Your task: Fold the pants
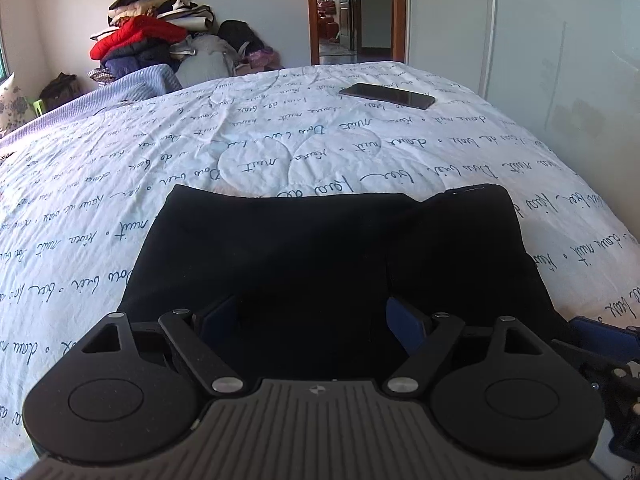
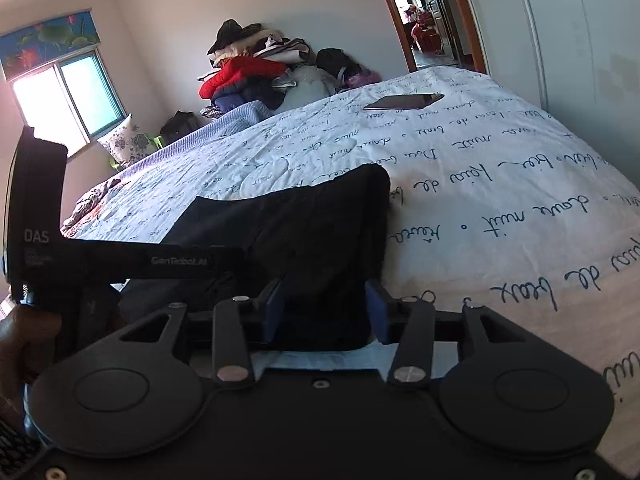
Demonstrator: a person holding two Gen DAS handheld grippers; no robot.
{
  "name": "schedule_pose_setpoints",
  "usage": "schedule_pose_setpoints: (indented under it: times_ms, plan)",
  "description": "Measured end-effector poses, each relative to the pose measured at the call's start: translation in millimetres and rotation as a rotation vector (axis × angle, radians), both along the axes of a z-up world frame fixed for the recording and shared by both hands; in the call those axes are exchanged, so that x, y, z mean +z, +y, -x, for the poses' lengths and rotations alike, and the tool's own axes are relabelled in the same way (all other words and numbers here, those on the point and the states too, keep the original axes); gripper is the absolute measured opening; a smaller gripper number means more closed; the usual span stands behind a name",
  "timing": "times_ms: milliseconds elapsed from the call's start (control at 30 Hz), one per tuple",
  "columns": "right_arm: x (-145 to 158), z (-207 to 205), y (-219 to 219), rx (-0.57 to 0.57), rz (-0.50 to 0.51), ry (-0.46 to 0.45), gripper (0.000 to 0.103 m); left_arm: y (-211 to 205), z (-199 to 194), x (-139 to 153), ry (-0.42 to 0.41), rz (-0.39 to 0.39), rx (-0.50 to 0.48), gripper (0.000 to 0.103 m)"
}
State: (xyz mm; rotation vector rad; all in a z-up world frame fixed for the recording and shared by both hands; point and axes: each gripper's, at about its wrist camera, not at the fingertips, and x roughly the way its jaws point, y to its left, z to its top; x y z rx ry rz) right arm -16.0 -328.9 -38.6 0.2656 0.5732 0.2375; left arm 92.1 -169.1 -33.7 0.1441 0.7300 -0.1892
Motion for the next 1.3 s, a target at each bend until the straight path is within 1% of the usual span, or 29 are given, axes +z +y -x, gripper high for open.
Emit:
schedule_pose_setpoints:
  times_ms: [33,67,100,133,200,267,300,333,400,433,467,533,600,633,667,700,733,767,833,867,933,967,1000,1033,1067,1100,1167,1233,1300]
  plan:
    - [1.8,1.0,4.3,-0.001,0.051,-0.006,0.029,-0.1,-0.1,-0.8,0.002,0.004,0.004,0.084]
    - [2.2,1.5,6.6,-0.007,0.086,-0.009,0.023,-0.4,0.3,-1.5,0.003,0.007,0.007,0.084]
    - [2.1,2.0,6.5,-0.015,0.106,-0.007,0.014,-1.1,0.9,-2.0,0.003,0.008,0.007,0.084]
    - [1.8,2.8,5.2,-0.018,0.116,-0.001,0.008,-1.8,2.2,-2.2,0.001,0.007,0.004,0.084]
    - [0.8,5.4,3.1,-0.022,0.134,0.017,0.007,-4.2,5.2,-3.1,-0.012,-0.001,-0.01,0.084]
    - [2.4,4.7,-1.8,-0.026,0.116,0.028,0.007,-8.0,7.2,-4.3,-0.03,-0.033,-0.027,0.084]
    - [7.4,4.3,-4.6,-0.042,0.099,0.011,0.013,-8.6,7.8,-3.6,-0.039,-0.046,-0.034,0.084]
    - [14.1,1.7,-7.2,-0.056,0.097,-0.017,0.014,-7.2,7.9,-1.5,-0.043,-0.045,-0.033,0.084]
    - [28.0,-10.6,-6.8,-0.059,0.124,-0.077,0.014,0.4,7.3,4.4,-0.04,-0.004,-0.013,0.084]
    - [32.8,-21.4,-4.0,-0.04,0.138,-0.101,0.014,4.1,6.9,7.1,-0.036,0.018,-0.002,0.084]
    - [35.3,-35.3,0.5,-0.012,0.152,-0.104,0.014,7.6,6.8,9.3,-0.031,0.034,0.006,0.084]
    - [33.8,-67.6,11.2,0.049,0.178,-0.091,0.014,13.8,7.6,13.1,-0.024,0.045,0.019,0.084]
    - [25.1,-99.3,22.6,0.108,0.204,-0.052,0.014,19.5,9.3,14.7,-0.026,0.031,0.037,0.086]
    - [18.6,-112.0,28.0,0.116,0.244,-0.026,0.014,22.0,9.2,14.0,-0.026,0.02,0.045,0.087]
    - [11.0,-121.5,29.8,0.099,0.294,-0.006,0.014,24.2,8.1,12.1,-0.022,0.008,0.052,0.089]
    - [4.1,-127.5,28.5,0.08,0.327,0.008,0.014,26.6,6.8,9.3,-0.007,-0.007,0.061,0.089]
    - [2.0,-129.6,24.3,0.066,0.316,0.018,0.013,28.8,4.4,6.5,0.014,-0.015,0.069,0.088]
    - [5.7,-126.2,19.5,0.055,0.278,0.018,0.013,32.4,3.6,5.3,0.029,-0.006,0.071,0.088]
    - [19.5,-109.8,23.3,0.059,0.261,-0.024,0.015,41.2,5.6,6.8,0.03,0.03,0.084,0.089]
    - [24.1,-101.9,29.0,0.084,0.271,-0.043,0.016,44.8,6.4,8.1,0.025,0.043,0.097,0.089]
    - [23.1,-96.1,41.2,0.132,0.318,-0.041,0.021,48.2,3.8,7.5,0.026,0.055,0.114,0.091]
    - [17.2,-97.7,44.6,0.135,0.358,-0.032,0.023,47.7,0.3,4.5,0.042,0.05,0.112,0.093]
    - [9.9,-101.6,45.5,0.129,0.386,-0.015,0.028,44.7,-4.2,-0.3,0.068,0.032,0.105,0.093]
    - [7.1,-103.9,42.8,0.113,0.373,-0.005,0.031,42.9,-5.3,-3.2,0.081,0.013,0.098,0.092]
    - [10.1,-103.3,40.8,0.094,0.348,-0.002,0.031,43.4,-2.0,-1.8,0.075,0.009,0.093,0.09]
    - [17.5,-99.8,41.5,0.081,0.339,-0.014,0.032,47.0,3.2,2.5,0.059,0.018,0.089,0.091]
    - [32.6,-93.5,50.8,0.094,0.347,-0.069,0.032,61.1,13.2,13.3,0.017,0.041,0.108,0.092]
    - [46.1,-96.4,65.3,0.149,0.32,-0.104,0.032,79.1,18.1,21.8,-0.012,0.029,0.159,0.092]
    - [54.3,-106.4,83.5,0.221,0.27,-0.115,0.032,101.7,19.8,25.9,-0.017,0.004,0.215,0.092]
